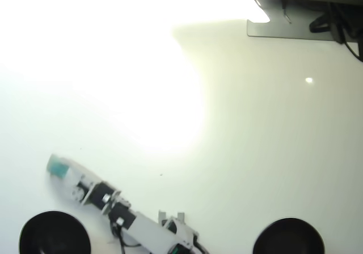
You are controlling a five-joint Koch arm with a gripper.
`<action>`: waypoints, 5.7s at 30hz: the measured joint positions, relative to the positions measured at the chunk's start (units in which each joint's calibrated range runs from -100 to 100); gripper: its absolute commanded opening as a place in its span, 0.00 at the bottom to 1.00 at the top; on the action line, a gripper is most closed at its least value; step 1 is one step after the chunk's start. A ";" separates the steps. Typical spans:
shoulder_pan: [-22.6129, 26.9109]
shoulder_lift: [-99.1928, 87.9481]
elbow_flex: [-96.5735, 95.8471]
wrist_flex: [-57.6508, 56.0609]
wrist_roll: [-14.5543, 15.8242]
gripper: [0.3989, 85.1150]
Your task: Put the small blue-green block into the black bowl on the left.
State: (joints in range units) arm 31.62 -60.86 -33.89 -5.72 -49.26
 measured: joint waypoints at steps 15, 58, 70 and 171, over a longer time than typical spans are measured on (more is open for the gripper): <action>14.11 -6.69 3.23 -9.46 0.20 0.07; 15.73 -12.25 -1.02 -13.25 11.72 0.38; 2.98 -24.37 -8.22 -11.11 20.56 0.38; -30.28 -37.50 -64.08 5.92 48.50 0.57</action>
State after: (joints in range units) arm 1.34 -98.36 -97.97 0.21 -0.76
